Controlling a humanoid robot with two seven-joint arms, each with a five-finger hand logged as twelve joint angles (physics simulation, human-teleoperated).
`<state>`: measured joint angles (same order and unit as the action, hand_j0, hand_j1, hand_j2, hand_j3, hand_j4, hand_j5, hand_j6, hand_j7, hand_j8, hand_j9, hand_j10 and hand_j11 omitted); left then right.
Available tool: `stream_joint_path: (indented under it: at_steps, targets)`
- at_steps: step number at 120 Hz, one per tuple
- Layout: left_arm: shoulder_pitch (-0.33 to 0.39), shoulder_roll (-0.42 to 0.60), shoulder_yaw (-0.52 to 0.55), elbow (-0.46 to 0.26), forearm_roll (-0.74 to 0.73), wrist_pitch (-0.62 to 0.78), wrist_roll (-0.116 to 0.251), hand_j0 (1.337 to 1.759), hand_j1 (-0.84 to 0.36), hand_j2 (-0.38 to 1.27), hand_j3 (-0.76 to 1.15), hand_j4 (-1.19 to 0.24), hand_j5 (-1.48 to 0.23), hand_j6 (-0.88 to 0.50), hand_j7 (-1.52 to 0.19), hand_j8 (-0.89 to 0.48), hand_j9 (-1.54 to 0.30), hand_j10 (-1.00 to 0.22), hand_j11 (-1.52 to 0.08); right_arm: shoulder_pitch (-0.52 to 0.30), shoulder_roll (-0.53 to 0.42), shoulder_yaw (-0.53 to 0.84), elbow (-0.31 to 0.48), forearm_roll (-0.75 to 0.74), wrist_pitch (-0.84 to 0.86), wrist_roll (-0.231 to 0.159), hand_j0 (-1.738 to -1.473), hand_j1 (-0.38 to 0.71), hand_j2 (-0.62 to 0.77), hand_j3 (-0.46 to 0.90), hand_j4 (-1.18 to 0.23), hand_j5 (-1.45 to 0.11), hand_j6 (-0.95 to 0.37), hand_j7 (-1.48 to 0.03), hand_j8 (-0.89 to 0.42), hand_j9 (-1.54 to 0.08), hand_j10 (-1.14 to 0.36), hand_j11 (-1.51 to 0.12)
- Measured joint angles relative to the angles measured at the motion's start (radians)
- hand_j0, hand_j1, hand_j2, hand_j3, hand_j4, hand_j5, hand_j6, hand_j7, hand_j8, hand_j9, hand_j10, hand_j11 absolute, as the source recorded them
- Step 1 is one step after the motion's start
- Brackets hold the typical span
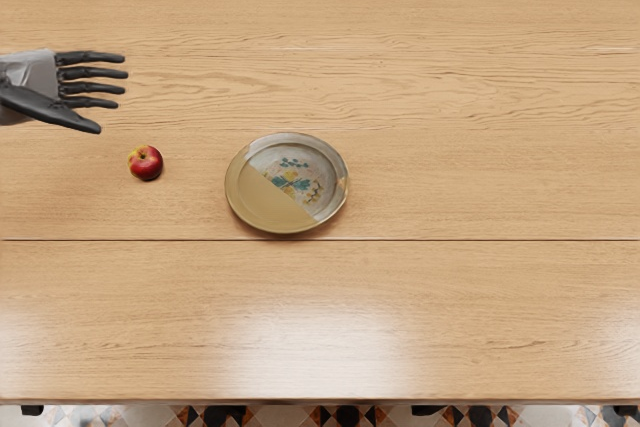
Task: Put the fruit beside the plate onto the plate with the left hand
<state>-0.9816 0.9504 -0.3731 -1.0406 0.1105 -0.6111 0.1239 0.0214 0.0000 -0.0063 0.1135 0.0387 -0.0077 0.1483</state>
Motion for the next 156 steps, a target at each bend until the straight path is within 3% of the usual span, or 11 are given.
stream_joint_path:
  at_steps: [37,50,58,67,83,108,116,132,156]
  targets:
    - [-0.014,0.024,0.000,-0.016,0.104,0.000,0.011,1.658,0.06,0.05,0.00,-0.24,-0.32,-0.24,-0.32,-0.24,-0.32,-0.24,-0.32,0.010,0.000,0.000,0.000,-0.003,0.000,0.000,-1.658,-0.32,0.00,0.00,-0.02,-0.03,-0.02,-0.03,-0.02,-0.03,-0.02,-0.03]
    - [-0.059,0.013,0.000,-0.040,0.168,0.000,0.124,1.658,0.06,0.05,0.00,-0.24,-0.32,-0.24,-0.32,-0.24,-0.32,-0.24,-0.32,0.012,0.000,0.000,0.000,-0.003,0.000,0.000,-1.658,-0.32,0.00,0.00,-0.02,-0.03,-0.02,-0.03,-0.02,-0.03,-0.02,-0.03]
    - [-0.106,0.016,-0.001,-0.047,0.192,0.000,0.174,1.658,0.06,0.05,0.00,-0.24,-0.32,-0.24,-0.32,-0.24,-0.32,-0.24,-0.32,0.012,0.000,0.000,0.000,-0.003,0.000,0.000,-1.658,-0.32,0.00,0.00,-0.02,-0.03,-0.02,-0.03,-0.02,-0.03,-0.02,-0.03]
    - [-0.113,0.021,-0.001,-0.059,0.224,0.000,0.236,1.658,0.06,0.05,0.00,-0.25,-0.32,-0.25,-0.32,-0.25,-0.32,-0.24,-0.32,0.012,0.000,0.000,0.000,-0.003,0.000,0.000,-1.658,-0.32,0.00,0.00,-0.02,-0.03,-0.02,-0.03,-0.02,-0.03,-0.02,-0.03]
    - [-0.110,0.056,-0.001,-0.209,0.355,0.015,0.328,1.658,0.06,0.05,0.00,-0.25,-0.32,-0.25,-0.32,-0.25,-0.32,-0.25,-0.32,0.013,0.000,0.000,0.000,-0.003,0.000,0.000,-1.658,-0.32,0.00,0.00,-0.02,-0.03,-0.02,-0.03,-0.02,-0.03,-0.02,-0.03]
    - [-0.111,0.040,0.000,-0.336,0.542,0.225,0.407,1.658,0.06,0.05,0.00,-0.25,-0.32,-0.25,-0.32,-0.25,-0.32,-0.25,-0.32,0.019,0.000,0.002,0.000,-0.003,0.000,-0.001,-1.658,-0.32,0.00,0.00,-0.02,-0.03,-0.02,-0.03,-0.02,-0.03,-0.02,-0.03]
    - [-0.115,0.027,0.017,-0.348,0.603,0.287,0.424,1.658,0.06,0.05,0.00,-0.25,-0.32,-0.25,-0.32,-0.25,-0.32,-0.25,-0.32,0.019,0.000,0.002,0.000,-0.003,0.000,-0.001,-1.658,-0.32,0.00,0.00,-0.02,-0.03,-0.02,-0.03,-0.02,-0.03,-0.02,-0.03]
    - [-0.204,-0.033,0.119,-0.356,0.674,0.392,0.466,1.658,0.06,0.05,0.00,-0.25,-0.32,-0.25,-0.32,-0.25,-0.32,-0.25,-0.32,0.020,0.000,0.002,0.000,-0.003,0.000,-0.001,-1.658,-0.32,0.00,0.00,-0.02,-0.03,-0.02,-0.03,-0.02,-0.03,-0.02,-0.03]
    - [-0.260,-0.144,0.267,-0.358,0.697,0.516,0.484,1.658,0.06,0.05,0.00,-0.25,-0.32,-0.25,-0.32,-0.25,-0.32,-0.25,-0.32,0.020,0.000,0.001,0.000,-0.003,0.000,-0.001,-1.658,-0.32,0.00,0.00,-0.02,-0.03,-0.02,-0.03,-0.02,-0.03,-0.02,-0.03]
